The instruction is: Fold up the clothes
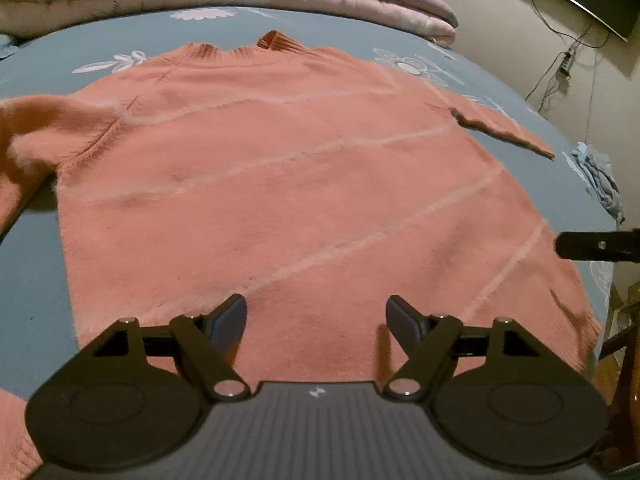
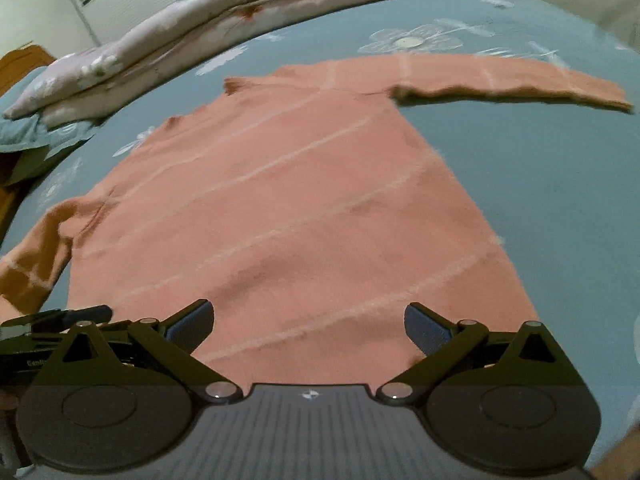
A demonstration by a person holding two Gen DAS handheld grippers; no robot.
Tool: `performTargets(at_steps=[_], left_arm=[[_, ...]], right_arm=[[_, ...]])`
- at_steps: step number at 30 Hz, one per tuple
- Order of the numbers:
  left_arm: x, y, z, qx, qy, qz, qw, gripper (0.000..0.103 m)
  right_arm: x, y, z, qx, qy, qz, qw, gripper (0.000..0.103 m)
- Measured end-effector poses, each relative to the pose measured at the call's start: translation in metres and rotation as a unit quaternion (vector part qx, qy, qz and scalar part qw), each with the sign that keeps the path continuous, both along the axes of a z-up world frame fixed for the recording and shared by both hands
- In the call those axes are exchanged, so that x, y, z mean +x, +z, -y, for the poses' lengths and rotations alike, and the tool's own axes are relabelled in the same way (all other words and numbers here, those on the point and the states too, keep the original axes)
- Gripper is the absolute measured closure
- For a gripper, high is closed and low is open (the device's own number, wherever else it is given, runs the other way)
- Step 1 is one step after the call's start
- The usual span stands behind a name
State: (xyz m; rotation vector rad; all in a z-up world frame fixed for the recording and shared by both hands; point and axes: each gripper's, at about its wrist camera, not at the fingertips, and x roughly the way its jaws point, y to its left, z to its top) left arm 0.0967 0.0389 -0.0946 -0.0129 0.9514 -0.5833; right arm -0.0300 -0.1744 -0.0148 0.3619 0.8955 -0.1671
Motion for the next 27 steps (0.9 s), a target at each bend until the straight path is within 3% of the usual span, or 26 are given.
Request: performTargets(at_steps=[5,8,12,15,21,24,27], left_arm=[[0.002,0.007,-0.009,-0.023,0.016,-0.013,0.9995,0.027],[0.001,0.009,-0.013,-0.029,0.022,-0.015,0.9992,0.027],[-0.001,0.000,-0.017,-0.027,0.039,-0.020,0.9987,0.027],[-0.007,0.001,-0.015,-0.018,0.040,-0.012,0.9990,0.026],[-0.013,0.000,-0.008,0.004,0.042,-0.001,0.9991,0.021],[-0.016,0.000,-0.004,0.015,0.048,0.000,0.9987,0.019],[-0.015,0.003,0.001,0.028,0.065,-0.004,0.9975,0.019]], right_arm=[[-0.002,0.017,-0.011,-0.023,0.011,0.026,0.999,0.000],[0.016,0.028,-0.018,-0.029,0.054,0.070,0.996,0.010],[0.069,0.023,-0.033,-0.064,0.117,0.090,0.987,0.053],[0.118,0.007,-0.040,-0.047,0.150,0.100,0.982,0.067],[0.190,-0.029,-0.053,-0.028,0.188,0.063,0.980,0.067],[0.196,-0.044,-0.047,-0.041,0.185,0.033,0.981,0.067],[0.183,-0.041,-0.023,-0.030,0.171,0.033,0.984,0.067]])
